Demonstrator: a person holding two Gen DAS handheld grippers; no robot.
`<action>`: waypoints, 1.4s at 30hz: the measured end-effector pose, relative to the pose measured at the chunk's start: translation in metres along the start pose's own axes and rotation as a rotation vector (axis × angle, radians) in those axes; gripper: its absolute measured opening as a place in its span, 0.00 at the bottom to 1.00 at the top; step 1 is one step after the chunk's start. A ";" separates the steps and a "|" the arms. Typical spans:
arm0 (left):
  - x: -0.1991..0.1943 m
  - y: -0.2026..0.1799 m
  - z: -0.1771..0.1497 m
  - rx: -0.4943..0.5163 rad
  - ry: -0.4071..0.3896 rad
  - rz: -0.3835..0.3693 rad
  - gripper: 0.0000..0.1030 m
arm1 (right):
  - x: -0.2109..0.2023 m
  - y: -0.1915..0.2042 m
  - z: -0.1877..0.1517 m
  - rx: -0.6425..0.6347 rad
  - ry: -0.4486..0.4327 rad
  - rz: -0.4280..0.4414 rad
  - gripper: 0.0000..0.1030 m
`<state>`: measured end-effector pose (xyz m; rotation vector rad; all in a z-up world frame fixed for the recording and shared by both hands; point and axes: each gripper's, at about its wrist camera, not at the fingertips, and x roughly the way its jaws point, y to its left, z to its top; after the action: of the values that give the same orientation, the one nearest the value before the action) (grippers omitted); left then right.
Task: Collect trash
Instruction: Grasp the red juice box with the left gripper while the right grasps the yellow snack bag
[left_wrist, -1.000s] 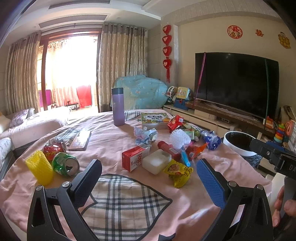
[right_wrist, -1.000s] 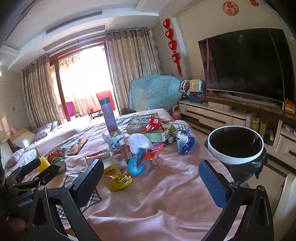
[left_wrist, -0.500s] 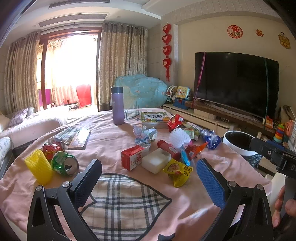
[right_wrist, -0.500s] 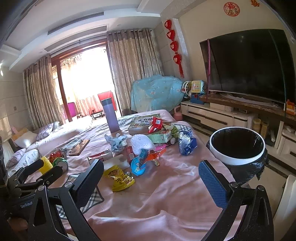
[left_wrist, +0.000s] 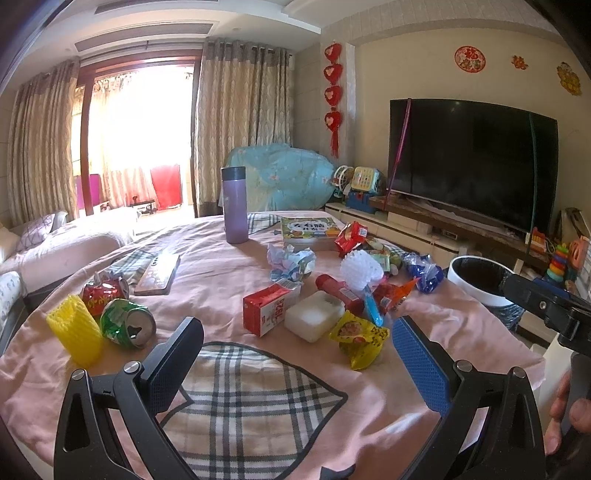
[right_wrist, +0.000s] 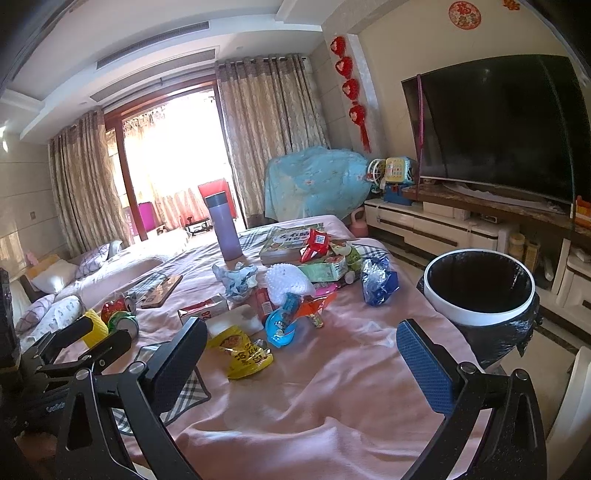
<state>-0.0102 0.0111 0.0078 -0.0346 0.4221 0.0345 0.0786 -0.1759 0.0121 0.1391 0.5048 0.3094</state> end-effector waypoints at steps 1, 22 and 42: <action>0.002 0.001 0.000 0.000 0.004 0.002 0.99 | 0.000 0.001 0.000 -0.001 0.001 0.003 1.00; 0.106 0.054 0.015 -0.029 0.161 0.013 0.99 | 0.072 0.031 -0.017 -0.035 0.206 0.156 0.92; 0.219 0.065 0.026 0.035 0.345 -0.104 0.43 | 0.157 0.048 -0.039 -0.046 0.428 0.212 0.55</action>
<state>0.1979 0.0830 -0.0599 -0.0283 0.7656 -0.0822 0.1772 -0.0779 -0.0832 0.0812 0.9093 0.5633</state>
